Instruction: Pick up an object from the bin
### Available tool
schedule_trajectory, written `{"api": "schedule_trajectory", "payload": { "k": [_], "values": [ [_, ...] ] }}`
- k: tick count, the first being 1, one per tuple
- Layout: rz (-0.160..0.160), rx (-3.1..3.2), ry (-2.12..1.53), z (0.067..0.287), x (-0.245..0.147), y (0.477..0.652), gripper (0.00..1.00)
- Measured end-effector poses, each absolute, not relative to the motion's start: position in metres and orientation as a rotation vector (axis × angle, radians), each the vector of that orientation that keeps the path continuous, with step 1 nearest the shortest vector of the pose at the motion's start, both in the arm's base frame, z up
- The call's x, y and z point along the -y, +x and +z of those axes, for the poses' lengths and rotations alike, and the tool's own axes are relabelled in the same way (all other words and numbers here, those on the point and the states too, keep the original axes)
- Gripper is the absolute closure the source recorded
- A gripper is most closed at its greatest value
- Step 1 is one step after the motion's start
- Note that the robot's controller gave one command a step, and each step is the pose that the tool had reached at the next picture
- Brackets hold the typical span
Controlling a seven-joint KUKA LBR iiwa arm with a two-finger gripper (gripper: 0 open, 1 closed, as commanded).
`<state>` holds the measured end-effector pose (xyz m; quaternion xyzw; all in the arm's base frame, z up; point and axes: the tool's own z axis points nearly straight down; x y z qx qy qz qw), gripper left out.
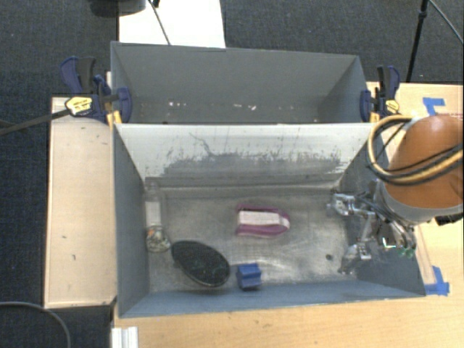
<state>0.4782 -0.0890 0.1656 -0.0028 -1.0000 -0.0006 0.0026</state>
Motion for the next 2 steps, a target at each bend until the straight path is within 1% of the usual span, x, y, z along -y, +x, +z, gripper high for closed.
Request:
{"api": "schedule_trajectory", "payload": {
  "k": [1,2],
  "values": [
    [-0.002,3.134,0.202,0.068,0.041,0.494,0.00],
    [-0.005,3.138,0.292,0.145,-0.020,0.495,0.00]
  ]
}}
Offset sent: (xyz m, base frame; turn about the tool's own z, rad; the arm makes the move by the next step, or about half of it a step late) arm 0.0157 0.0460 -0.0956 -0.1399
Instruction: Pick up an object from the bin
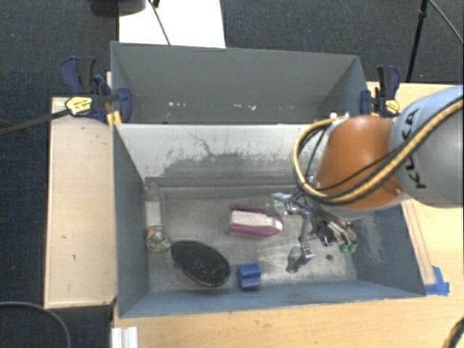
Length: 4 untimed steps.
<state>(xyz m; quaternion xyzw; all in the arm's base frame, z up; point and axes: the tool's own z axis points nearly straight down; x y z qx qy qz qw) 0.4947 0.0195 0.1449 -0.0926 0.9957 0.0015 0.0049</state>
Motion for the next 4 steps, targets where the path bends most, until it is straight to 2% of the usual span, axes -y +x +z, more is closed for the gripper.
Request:
{"api": "schedule_trajectory", "payload": {
  "k": [1,2,3,4],
  "values": [
    [0.007,-3.134,-0.101,0.133,-0.103,0.524,0.00],
    [-0.002,-3.094,-0.534,0.165,-0.045,0.505,0.00],
    [0.002,-3.090,-0.482,0.074,-0.063,0.543,0.00],
    [0.006,-3.063,-0.484,0.082,-0.066,0.550,1.00]
  ]
}}
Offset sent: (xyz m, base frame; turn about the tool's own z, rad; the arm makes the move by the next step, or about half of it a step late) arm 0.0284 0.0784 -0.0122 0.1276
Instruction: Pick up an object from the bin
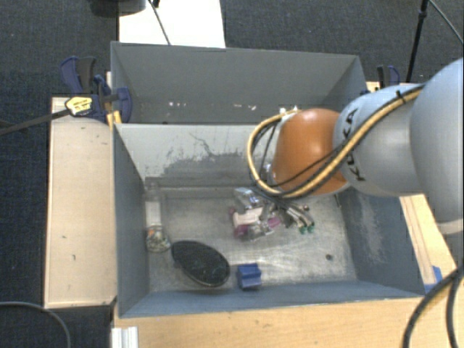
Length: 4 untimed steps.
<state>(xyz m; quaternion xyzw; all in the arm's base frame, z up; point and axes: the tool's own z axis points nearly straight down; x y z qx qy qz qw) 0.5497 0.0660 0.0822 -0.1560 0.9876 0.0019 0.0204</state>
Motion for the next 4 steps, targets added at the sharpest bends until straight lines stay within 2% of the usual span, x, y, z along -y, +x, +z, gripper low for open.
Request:
{"api": "schedule_trajectory", "payload": {
  "k": [1,2,3,4],
  "values": [
    [-0.001,-3.071,-0.603,0.217,-0.066,0.553,1.00],
    [0.001,-3.079,-0.605,0.212,-0.066,0.552,0.00],
    [0.002,-3.018,-0.869,0.068,-0.093,0.581,0.00],
    [0.000,-3.019,-0.867,0.073,-0.092,0.582,1.00]
  ]
}}
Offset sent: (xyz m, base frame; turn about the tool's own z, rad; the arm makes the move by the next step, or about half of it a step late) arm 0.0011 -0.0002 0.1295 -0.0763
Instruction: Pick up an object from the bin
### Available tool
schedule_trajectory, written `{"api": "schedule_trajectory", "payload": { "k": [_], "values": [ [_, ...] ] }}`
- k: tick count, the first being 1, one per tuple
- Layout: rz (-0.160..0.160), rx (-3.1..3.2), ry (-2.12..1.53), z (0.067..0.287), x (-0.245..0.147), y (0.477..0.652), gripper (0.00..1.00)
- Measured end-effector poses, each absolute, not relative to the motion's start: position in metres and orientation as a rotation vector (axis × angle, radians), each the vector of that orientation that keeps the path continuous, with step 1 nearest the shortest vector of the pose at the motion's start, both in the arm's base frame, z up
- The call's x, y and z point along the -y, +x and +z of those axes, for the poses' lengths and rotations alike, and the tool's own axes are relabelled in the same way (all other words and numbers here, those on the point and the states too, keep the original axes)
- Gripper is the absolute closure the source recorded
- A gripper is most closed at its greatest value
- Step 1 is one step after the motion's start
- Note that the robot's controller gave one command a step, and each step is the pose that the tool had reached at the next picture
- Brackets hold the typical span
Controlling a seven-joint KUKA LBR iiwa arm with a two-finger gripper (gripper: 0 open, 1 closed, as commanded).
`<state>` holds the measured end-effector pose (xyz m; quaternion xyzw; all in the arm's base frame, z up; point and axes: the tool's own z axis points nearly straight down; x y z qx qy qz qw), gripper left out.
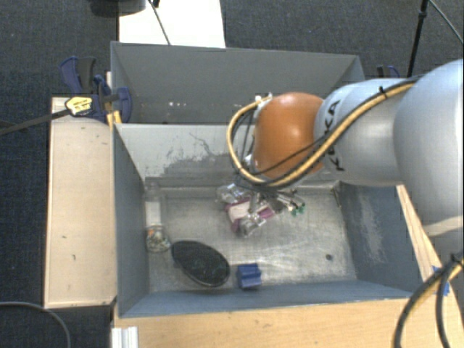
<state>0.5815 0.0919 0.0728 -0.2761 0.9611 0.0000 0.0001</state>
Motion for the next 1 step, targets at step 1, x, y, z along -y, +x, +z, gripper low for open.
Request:
{"api": "schedule_trajectory", "payload": {
  "k": [1],
  "values": [
    [-0.001,-2.843,-1.316,0.2178,-0.1048,0.5893,1.00]
  ]
}}
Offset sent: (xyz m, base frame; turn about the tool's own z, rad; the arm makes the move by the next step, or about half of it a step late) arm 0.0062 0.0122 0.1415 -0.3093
